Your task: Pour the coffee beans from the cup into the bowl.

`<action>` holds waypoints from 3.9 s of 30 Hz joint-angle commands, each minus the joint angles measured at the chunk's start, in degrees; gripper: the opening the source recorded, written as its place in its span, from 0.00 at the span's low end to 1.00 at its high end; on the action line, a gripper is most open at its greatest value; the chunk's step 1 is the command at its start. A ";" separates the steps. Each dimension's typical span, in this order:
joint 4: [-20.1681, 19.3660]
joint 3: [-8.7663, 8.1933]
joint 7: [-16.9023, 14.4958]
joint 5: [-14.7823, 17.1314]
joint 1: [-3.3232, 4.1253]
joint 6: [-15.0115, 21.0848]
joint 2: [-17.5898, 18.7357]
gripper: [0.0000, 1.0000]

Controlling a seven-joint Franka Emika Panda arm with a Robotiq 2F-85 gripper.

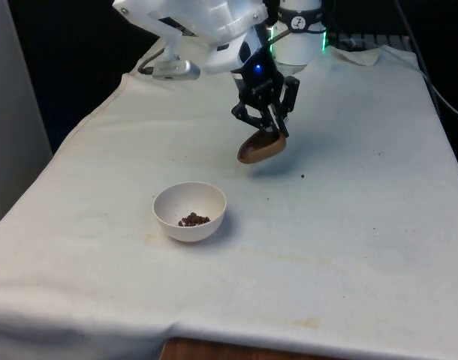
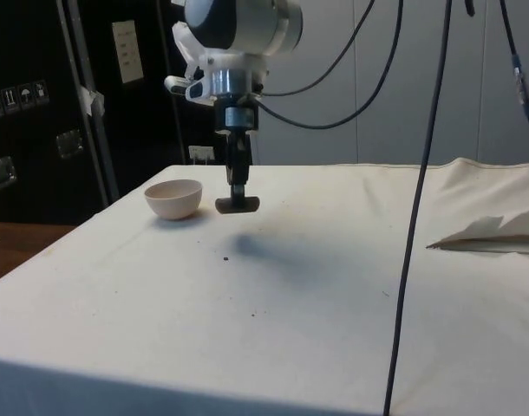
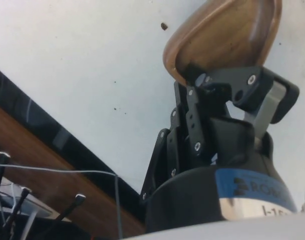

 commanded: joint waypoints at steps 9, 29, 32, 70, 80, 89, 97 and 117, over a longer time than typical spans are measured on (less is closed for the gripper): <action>-1.89 0.80 2.35 -3.61 0.74 4.30 -0.63 0.00; -5.21 3.84 7.85 -11.52 0.80 12.03 -1.03 0.00; -5.50 4.13 8.48 -12.38 0.80 12.72 -1.09 0.00; -9.97 8.08 29.28 -36.38 1.03 24.24 -0.92 0.00; -11.17 9.00 35.47 -43.20 0.57 27.10 -1.09 0.00; -10.83 9.57 35.24 -42.91 0.17 26.81 -0.80 0.04; -10.77 9.63 35.18 -42.80 0.06 26.81 -0.74 0.44; -11.12 9.68 35.07 -42.80 0.06 26.07 -1.95 1.00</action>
